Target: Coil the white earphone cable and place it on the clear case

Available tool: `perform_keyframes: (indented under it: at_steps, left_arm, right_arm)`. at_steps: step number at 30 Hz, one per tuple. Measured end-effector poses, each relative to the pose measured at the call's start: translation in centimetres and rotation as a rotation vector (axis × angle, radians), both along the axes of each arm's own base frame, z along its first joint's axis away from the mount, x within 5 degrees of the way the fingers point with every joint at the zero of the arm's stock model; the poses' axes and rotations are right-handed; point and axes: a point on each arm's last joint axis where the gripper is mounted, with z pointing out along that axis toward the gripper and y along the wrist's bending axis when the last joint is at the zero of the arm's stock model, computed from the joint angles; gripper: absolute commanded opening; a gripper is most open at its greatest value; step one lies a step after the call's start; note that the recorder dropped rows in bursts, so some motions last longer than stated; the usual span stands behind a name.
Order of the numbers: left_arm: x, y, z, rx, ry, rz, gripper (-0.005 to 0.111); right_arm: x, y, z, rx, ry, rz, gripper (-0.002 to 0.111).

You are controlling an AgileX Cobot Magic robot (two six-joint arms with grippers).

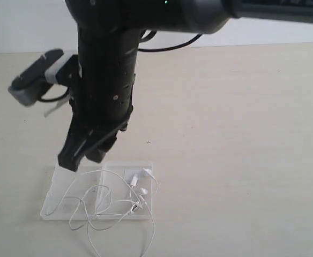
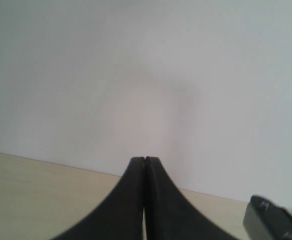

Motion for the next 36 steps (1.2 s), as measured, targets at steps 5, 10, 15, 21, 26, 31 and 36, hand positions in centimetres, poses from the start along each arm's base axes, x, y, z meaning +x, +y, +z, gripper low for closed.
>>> perform_keyframes:
  at_steps: [5,10,15,21,26,31,36]
  left_arm:
    - [-0.5,0.0,0.2,0.021,-0.035,-0.001,0.0]
    - [-0.9,-1.0,0.4,0.056,-0.078,-0.108,0.0]
    - [-1.0,-1.5,0.4,0.137,-0.095,-0.155,0.0]
    - [-1.0,-1.6,0.3,0.176,-0.096,-0.161,0.0]
    - [-1.1,-2.0,0.4,0.181,-0.105,-0.205,0.0]
    - [-1.2,-2.1,0.4,0.183,-0.108,-0.217,0.0]
    - [-1.2,-2.1,0.4,0.185,-0.108,-0.22,0.0]
  right_arm:
    - [-1.5,-2.1,4.9,0.214,-0.111,-0.127,0.0]
    - [-3.8,-6.2,7.1,0.387,-0.244,-0.216,0.0]
    - [-6.6,-10.6,6.4,0.531,-0.367,-0.225,0.0]
    - [-9.5,-14.7,3.4,0.679,-0.447,-0.23,0.0]
    - [-10.6,-16.2,2.1,0.685,-0.448,-0.232,0.0]
    - [-10.8,-16.4,2.2,0.673,-0.442,-0.232,0.0]
    - [-10.8,-16.5,2.1,0.67,-0.44,-0.232,0.0]
